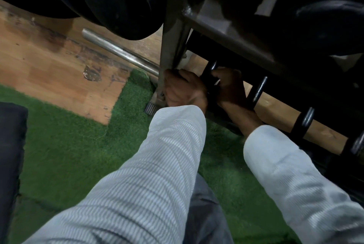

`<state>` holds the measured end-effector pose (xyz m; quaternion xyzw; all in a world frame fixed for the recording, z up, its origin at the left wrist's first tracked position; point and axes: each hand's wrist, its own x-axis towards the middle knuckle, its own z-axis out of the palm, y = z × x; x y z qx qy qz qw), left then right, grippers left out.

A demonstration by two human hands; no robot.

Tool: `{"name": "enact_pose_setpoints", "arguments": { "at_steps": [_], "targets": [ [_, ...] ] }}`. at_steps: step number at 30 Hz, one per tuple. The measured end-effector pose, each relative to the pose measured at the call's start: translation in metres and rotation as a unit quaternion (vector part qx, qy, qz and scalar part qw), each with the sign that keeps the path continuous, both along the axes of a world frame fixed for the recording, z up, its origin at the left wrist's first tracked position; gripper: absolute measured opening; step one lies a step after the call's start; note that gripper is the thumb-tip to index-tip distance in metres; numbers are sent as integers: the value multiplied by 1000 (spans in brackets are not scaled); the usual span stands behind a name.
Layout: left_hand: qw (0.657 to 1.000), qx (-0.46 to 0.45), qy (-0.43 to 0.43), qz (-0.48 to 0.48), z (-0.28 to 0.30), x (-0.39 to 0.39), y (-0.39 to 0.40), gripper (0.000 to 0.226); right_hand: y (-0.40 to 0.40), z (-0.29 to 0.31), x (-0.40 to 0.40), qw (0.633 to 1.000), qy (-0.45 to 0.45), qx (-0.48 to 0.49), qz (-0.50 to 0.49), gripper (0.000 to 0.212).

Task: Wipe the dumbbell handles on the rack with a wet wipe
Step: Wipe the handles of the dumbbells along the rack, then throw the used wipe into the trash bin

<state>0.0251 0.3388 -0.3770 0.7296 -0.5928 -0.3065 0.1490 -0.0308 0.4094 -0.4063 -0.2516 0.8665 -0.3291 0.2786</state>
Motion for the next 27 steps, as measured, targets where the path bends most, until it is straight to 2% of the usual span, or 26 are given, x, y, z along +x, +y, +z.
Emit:
{"name": "enact_pose_setpoints", "arguments": {
  "at_steps": [2, 5, 7, 9, 11, 13, 14, 17, 21, 25, 27],
  "targets": [
    [1000, 12, 5, -6, -2, 4, 0, 27, -8, -5, -10, 994, 103, -10, 28, 10],
    [999, 32, -7, -20, -1, 3, -2, 24, -10, -10, -26, 973, 229, 10, 3, 21],
    [998, 54, 8, -33, 2, 7, -3, 25, -11, -4, -23, 964, 263, 20, -33, 24],
    [994, 78, 40, -72, 6, 17, -7, 26, -9, 7, -14, 976, 184, 25, -116, 24],
    [981, 130, 59, -128, 19, 29, -12, 25, -5, 14, -5, 978, 19, 133, -159, 27],
    [965, 195, 94, -148, 40, 41, -17, 32, 2, 12, -5, 960, -85, 259, -67, 30],
    [958, 223, 116, -141, 51, 45, -20, 38, 3, 13, -7, 951, -109, 287, -27, 30],
    [944, 281, 139, -106, 74, 53, -30, 45, 1, 14, -14, 941, -204, 272, 0, 38],
    [937, 305, 153, -69, 67, 60, -44, 55, 1, 5, -13, 937, -227, 265, 25, 38],
    [928, 337, 144, -65, 37, 75, -48, 41, 12, -4, -17, 946, -224, 222, -74, 31],
    [919, 363, 139, -63, 47, 79, -50, 40, 15, 11, -12, 945, -238, 173, -140, 29]
  ]
}}
